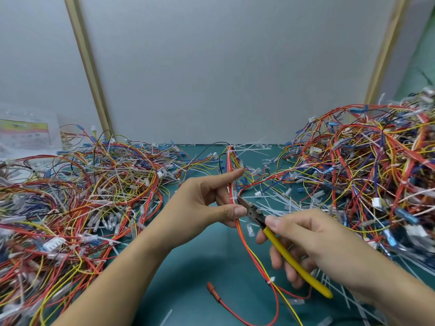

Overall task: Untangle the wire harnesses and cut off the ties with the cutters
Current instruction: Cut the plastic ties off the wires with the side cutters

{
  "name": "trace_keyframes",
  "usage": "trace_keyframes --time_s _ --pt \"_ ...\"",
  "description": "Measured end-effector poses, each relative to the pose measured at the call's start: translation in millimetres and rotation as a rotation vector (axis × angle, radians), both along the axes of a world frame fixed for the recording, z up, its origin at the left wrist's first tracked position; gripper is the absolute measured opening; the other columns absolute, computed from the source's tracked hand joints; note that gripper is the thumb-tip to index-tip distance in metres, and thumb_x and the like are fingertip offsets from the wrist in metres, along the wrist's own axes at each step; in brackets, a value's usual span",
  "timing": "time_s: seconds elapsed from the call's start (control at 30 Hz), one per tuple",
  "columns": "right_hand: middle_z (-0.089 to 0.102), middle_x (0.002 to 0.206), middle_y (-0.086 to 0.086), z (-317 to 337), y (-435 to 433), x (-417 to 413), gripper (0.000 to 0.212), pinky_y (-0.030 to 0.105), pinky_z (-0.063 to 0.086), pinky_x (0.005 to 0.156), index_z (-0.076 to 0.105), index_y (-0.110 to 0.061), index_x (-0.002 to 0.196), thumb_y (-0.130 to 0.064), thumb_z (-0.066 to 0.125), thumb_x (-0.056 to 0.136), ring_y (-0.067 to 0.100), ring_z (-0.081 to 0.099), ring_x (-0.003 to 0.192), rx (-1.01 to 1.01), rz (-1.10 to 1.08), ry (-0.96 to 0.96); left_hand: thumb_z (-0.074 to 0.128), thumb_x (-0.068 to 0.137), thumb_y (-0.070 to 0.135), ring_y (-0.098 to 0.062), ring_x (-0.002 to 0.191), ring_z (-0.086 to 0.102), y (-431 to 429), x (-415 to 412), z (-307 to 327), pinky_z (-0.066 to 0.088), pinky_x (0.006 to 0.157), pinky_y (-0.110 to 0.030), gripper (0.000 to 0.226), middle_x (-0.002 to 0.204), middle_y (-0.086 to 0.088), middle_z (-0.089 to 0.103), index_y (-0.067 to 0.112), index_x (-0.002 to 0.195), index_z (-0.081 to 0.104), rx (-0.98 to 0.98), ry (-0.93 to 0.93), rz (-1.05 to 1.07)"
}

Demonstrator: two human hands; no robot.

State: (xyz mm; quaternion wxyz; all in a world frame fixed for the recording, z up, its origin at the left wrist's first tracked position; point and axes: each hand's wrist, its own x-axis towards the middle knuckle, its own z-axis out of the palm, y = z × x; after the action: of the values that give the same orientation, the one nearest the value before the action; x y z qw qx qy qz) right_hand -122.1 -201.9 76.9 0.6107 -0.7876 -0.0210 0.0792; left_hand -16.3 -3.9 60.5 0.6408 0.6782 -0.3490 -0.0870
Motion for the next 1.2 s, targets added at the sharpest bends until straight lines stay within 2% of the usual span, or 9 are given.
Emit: trace_keyframes --time_s 0.23,0.4,0.5,0.57,0.7,0.9,1.07,1.13,1.2 --pt "0.061 0.06 0.009 -6 0 -1 0.049 0.031 0.048 0.044 0.073 -0.015 0.082 -0.06 0.053 0.08 0.023 0.055 0.046 -0.022 -0.02 -0.041 0.08 0.074 0.008 -0.016 0.069 0.065 0 0 1 0.059 0.07 -0.028 0.066 0.073 -0.012 0.057 0.017 0.136 0.059 -0.004 0.001 0.007" --pt "0.061 0.063 0.012 -5 -4 4 0.048 0.031 0.048 0.044 0.074 -0.013 0.084 -0.057 0.057 0.076 0.022 0.053 0.047 0.108 -0.115 -0.096 0.081 0.073 0.008 -0.019 0.071 0.063 0 -2 4 0.059 0.07 -0.03 0.064 0.074 -0.011 0.055 0.022 0.133 0.063 -0.02 -0.01 0.015" --pt "0.056 0.065 0.008 -6 -6 8 0.054 0.03 0.052 0.049 0.072 -0.006 0.089 -0.056 0.065 0.069 0.02 0.053 0.052 0.181 -0.22 -0.203 0.082 0.074 0.006 -0.018 0.071 0.062 0 -5 7 0.059 0.068 -0.032 0.05 0.074 -0.009 0.055 0.021 0.12 0.068 -0.028 -0.006 -0.038" --pt "0.057 0.067 0.008 -8 -8 10 0.052 0.029 0.055 0.054 0.071 -0.002 0.091 -0.049 0.07 0.069 0.019 0.055 0.056 0.23 -0.295 -0.263 0.081 0.076 0.002 -0.017 0.07 0.061 1 -7 9 0.059 0.066 -0.033 0.04 0.075 -0.006 0.055 0.016 0.111 0.068 -0.016 0.02 -0.129" --pt "0.069 0.074 0.005 -12 -11 14 0.006 0.033 0.062 0.066 0.072 -0.015 0.087 -0.019 0.069 0.089 0.02 0.065 0.064 0.222 -0.413 -0.348 0.075 0.074 -0.013 -0.017 0.068 0.059 1 -14 11 0.056 0.06 -0.025 0.038 0.077 -0.007 0.057 0.018 0.093 0.064 0.017 0.092 -0.349" --pt "0.074 0.093 0.003 -15 -6 16 0.012 0.036 0.062 0.071 0.07 -0.014 0.093 -0.004 0.063 0.092 0.019 0.069 0.066 0.198 -0.471 -0.402 0.071 0.072 -0.02 -0.008 0.071 0.062 0 -20 9 0.054 0.063 -0.017 0.042 0.08 -0.002 0.062 0.018 0.088 0.062 0.122 0.16 -0.535" --pt "0.072 0.082 0.011 -19 -6 18 0.013 0.029 0.061 0.066 0.068 -0.015 0.087 -0.002 0.066 0.09 0.017 0.069 0.065 0.206 -0.498 -0.41 0.067 0.074 -0.025 -0.009 0.07 0.062 -2 -21 7 0.053 0.065 -0.017 0.04 0.081 -0.01 0.058 0.011 0.088 0.055 0.234 0.192 -0.657" --pt "0.07 0.075 0.006 -21 -6 20 0.015 0.023 0.057 0.063 0.067 -0.015 0.086 0.0 0.067 0.09 0.014 0.068 0.065 0.198 -0.501 -0.431 0.07 0.075 -0.02 -0.008 0.07 0.063 -2 -21 6 0.053 0.065 -0.016 0.04 0.082 -0.01 0.057 0.013 0.086 0.052 0.243 0.203 -0.69" --pt "0.068 0.073 0.002 -21 -6 21 0.017 0.019 0.054 0.062 0.066 -0.015 0.085 0.001 0.067 0.089 0.013 0.067 0.066 0.202 -0.495 -0.456 0.081 0.077 0.004 -0.011 0.069 0.063 -4 -21 6 0.052 0.065 -0.018 0.032 0.08 -0.01 0.059 0.014 0.085 0.052 0.209 0.238 -0.669"
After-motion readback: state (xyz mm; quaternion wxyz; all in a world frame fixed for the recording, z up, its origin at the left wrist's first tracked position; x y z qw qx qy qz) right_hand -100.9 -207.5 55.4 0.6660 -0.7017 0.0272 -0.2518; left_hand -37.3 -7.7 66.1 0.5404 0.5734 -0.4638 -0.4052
